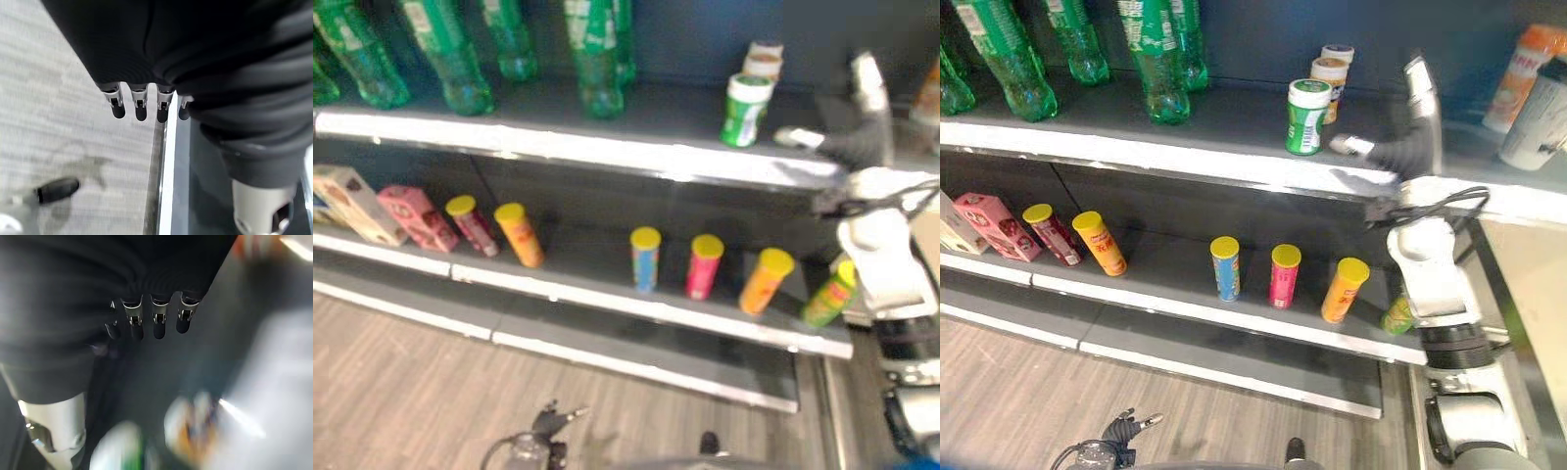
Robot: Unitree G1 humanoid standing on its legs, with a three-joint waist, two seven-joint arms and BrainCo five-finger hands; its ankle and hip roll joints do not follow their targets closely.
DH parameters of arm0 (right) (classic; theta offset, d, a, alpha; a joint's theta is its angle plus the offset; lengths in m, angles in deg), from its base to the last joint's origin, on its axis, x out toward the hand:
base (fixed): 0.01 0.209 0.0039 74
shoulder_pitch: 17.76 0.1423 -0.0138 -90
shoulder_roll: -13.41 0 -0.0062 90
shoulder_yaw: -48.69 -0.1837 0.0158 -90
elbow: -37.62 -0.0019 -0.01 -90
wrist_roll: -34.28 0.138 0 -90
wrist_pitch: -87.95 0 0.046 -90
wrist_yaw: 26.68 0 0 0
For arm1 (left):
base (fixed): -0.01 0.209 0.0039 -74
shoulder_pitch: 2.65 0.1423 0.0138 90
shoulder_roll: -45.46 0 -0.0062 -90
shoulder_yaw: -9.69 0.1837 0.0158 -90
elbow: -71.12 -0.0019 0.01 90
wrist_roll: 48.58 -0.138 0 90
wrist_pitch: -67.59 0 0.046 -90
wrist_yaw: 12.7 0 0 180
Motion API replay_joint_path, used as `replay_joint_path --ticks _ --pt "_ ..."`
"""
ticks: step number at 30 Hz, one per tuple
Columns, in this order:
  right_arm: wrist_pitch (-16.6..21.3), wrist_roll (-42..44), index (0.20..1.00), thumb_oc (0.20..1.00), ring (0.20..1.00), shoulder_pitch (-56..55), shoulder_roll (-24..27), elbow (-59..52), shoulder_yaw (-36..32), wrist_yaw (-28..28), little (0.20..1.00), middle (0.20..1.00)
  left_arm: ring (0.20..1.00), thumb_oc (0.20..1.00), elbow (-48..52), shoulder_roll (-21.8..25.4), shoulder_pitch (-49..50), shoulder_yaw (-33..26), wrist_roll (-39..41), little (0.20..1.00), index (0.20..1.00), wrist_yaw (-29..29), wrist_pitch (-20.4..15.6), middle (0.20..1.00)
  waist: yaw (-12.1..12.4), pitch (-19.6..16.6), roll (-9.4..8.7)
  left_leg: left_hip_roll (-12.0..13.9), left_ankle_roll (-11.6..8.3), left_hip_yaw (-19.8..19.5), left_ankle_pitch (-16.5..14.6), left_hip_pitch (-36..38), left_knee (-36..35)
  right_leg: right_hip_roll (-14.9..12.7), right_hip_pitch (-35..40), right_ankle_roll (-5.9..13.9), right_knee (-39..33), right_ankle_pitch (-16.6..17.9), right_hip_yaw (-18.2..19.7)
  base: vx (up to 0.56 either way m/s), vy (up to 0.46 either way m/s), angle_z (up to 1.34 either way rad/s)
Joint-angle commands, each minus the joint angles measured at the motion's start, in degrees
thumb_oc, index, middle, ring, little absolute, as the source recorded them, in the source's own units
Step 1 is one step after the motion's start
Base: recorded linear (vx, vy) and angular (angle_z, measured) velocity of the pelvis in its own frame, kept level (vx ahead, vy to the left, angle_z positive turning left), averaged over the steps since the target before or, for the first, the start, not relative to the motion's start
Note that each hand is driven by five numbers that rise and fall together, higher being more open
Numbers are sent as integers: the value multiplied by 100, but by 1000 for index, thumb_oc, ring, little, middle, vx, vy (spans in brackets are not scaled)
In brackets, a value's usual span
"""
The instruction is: Put the goods on the table back onto the shelves and tidy them up.
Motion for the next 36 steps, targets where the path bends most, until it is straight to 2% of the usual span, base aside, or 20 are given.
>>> replay_joint_path --ticks 1,2,4,5,6,10,11,13,18,21,27,29,31,34,36 --pt "588 110 1000 1000 1000 400 154 -306 -294 -267 1000 1000 1000 1000 -238 174 -394 253 -136 1000 1000 9 -218 1000 -116 -154 -270 159 -461 727 132 -76 22 -204 785 283 85 -810 -430 0 0 0" --pt "842 513 1000 1000 1000 296 203 -679 -655 -173 1000 1000 1000 1000 -226 176 -365 305 -129 1000 1000 70 -286 1000 -190 -188 -143 165 -470 727 122 -63 22 -194 794 302 66 -832 -413 0 0 0" --pt "1251 1156 1000 1000 1000 187 271 -948 -946 31 1000 1000 1000 1000 -144 140 -406 400 -12 1000 1000 128 -398 1000 -288 -230 -4 165 -481 746 146 -73 22 -181 774 317 57 -842 -389 -20 -39 -3" --pt "1248 1185 1000 1000 1000 143 271 -976 -992 63 1000 1000 1000 1000 -141 146 -402 419 -8 1000 1000 130 -398 1000 -275 -237 -6 170 -483 742 146 -74 22 -177 774 316 57 -841 -393 -14 -25 -3" --pt "1403 1359 1000 1000 1000 128 254 -983 -1025 55 1000 1000 1000 1000 -95 133 -443 440 40 1000 1000 126 -429 1000 -301 -247 28 172 -483 749 147 -72 22 -171 770 320 56 -842 -371 -4 -12 -7" --pt "1734 2058 1000 1000 1000 -85 202 -1305 -1212 487 1000 1000 1000 1000 90 157 -452 514 100 1000 1000 194 -529 1000 -387 -264 121 197 -494 782 177 -84 22 -145 741 328 56 -861 -331 -1 -7 -1" --pt "1864 2469 1000 1000 1000 -144 227 -1328 -1116 810 1000 1000 1000 1000 160 146 -434 555 115 1000 1000 245 -570 1000 -407 -269 86 216 -500 814 183 -80 26 -121 735 326 56 -858 -302 -2 -19 -5" --pt "1881 2543 1000 1000 1000 -138 300 -1321 -1082 900 1000 1000 1000 1000 164 131 -421 555 99 1000 1000 243 -583 1000 -411 -267 74 222 -501 830 183 -73 26 -116 735 324 56 -856 -287 4 -5 -6" --pt "1827 2378 1000 1000 1000 -228 616 -1354 -991 1050 1000 1000 1000 1000 -143 18 -464 459 59 1000 1000 255 -556 1000 -432 -266 -104 251 -506 876 168 -60 39 -72 733 319 58 -843 -267 10 2 -8" --pt "1753 2592 1000 1000 1000 -561 1021 -1356 -1204 1328 1000 1000 1000 1000 -139 -52 -426 441 3 1000 1000 336 -605 1000 -465 -267 -255 261 -482 903 149 -61 44 -59 718 327 65 -843 -242 4 0 -2" --pt "1706 2893 1000 1000 1000 -878 1214 -1347 -1257 1699 1000 1000 1000 1000 -232 -113 -316 527 -172 1000 1000 420 -607 1000 -451 -251 -375 258 -458 949 134 -102 37 -78 630 357 79 -798 -197 -3 22 -7" --pt "1638 2855 1000 1000 1000 -1023 1397 -1368 -1114 1884 1000 1000 1000 1000 -214 -112 -291 497 -215 1000 1000 438 -622 1000 -438 -217 -467 248 -444 982 118 -102 26 -100 586 374 89 -758 -171 -19 27 -5" --pt "1573 2712 1000 1000 1000 -1195 1562 -1415 -1016 2002 1000 1000 1000 1000 -47 -79 -304 409 -120 1000 1000 410 -656 1000 -408 -207 -529 238 -438 992 112 -105 22 -124 561 390 98 -730 -172 -13 14 -8" --pt "1453 2631 1000 1000 1000 -1630 1645 -1418 -1147 2158 1000 1000 1000 1000 212 390 -343 -93 103 1000 1000 298 -727 1000 -373 -182 -574 235 -446 962 114 -132 22 -157 552 406 104 -710 -205 0 0 0" --pt "1467 2632 1000 1000 1000 -1815 1652 -1431 -1260 2168 1000 1000 1000 1000 496 473 -364 -199 217 1000 1000 240 -788 1000 -363 -186 -587 228 -444 944 112 -150 22 -163 542 409 102 -707 -213 0 0 0"
